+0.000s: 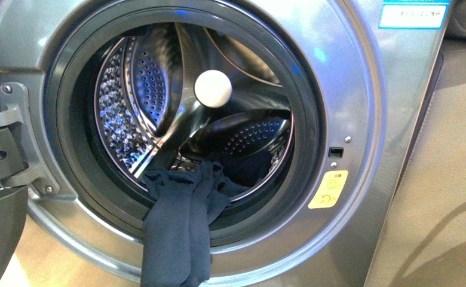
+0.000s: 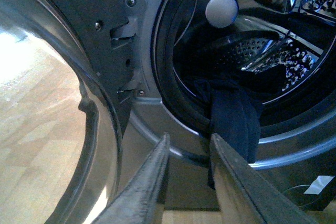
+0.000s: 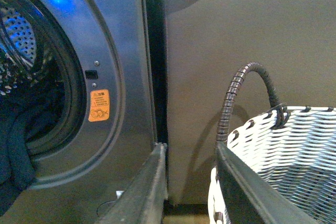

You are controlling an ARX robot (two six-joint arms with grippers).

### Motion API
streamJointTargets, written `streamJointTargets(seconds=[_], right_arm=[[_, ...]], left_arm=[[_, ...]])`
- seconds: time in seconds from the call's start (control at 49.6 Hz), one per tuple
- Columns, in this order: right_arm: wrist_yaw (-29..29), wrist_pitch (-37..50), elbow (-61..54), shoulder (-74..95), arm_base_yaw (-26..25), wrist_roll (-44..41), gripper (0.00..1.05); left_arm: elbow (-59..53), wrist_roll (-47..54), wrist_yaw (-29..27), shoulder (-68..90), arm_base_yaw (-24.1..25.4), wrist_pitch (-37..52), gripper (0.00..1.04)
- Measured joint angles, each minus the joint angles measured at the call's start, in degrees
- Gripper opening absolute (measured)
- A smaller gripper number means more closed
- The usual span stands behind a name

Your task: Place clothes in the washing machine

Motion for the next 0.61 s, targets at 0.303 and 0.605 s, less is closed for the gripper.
streamJointTargets(seconds=[0.303,0.605], right_arm=[[0.0,0.0,0.0,0.0,0.0,0.0,0.88],[0.0,0.0,0.0,0.0,0.0,0.0,0.97]], left_arm=[[0.0,0.0,0.0,0.0,0.0,0.0,0.84],[0.0,0.0,0.0,0.0,0.0,0.0,0.98]])
